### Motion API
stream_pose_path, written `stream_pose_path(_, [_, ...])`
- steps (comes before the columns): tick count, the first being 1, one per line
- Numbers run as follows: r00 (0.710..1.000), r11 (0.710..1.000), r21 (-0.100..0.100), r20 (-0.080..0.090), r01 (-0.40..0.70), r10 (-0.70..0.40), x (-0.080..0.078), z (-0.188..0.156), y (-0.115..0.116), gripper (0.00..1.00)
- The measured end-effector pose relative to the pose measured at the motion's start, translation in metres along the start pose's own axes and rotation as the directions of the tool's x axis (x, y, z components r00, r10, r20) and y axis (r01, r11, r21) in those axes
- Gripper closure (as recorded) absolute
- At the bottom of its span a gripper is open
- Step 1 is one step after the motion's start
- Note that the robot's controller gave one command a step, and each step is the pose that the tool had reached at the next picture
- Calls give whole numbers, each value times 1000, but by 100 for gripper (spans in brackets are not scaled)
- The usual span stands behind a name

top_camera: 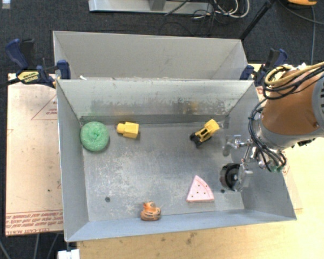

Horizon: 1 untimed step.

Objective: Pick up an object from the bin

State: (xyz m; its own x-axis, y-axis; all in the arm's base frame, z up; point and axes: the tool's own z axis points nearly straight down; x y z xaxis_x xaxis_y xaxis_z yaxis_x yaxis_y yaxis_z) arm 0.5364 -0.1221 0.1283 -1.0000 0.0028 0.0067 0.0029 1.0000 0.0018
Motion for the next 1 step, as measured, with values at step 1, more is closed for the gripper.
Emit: stream_pose_path(1, [1000,1000,1,7,3,-3,-2,-5,0,0])
